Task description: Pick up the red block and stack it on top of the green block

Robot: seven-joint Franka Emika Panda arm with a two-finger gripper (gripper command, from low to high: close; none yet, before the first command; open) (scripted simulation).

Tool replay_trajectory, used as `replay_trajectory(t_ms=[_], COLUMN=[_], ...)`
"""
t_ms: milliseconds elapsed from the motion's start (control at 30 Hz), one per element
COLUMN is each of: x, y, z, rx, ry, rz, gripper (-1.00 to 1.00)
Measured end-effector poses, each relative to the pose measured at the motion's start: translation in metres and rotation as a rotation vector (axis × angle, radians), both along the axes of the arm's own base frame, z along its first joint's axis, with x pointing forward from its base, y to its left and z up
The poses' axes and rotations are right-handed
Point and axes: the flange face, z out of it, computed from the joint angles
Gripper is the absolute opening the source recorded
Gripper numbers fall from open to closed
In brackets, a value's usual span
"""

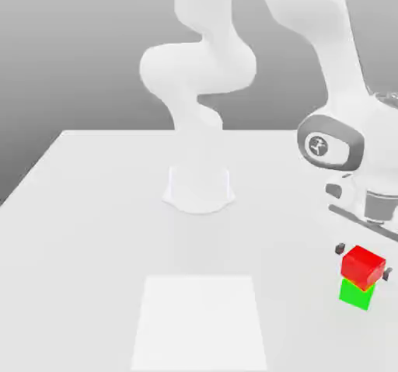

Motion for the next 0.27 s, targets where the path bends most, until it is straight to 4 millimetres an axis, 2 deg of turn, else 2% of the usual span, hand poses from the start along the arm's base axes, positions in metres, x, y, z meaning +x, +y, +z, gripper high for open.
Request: replay_trajectory(t_ms=[267], x=[-0.001], y=[0.001], z=[0.051], rx=[0.000], ry=[-0.001], rz=[0.002], gripper=[1.00])
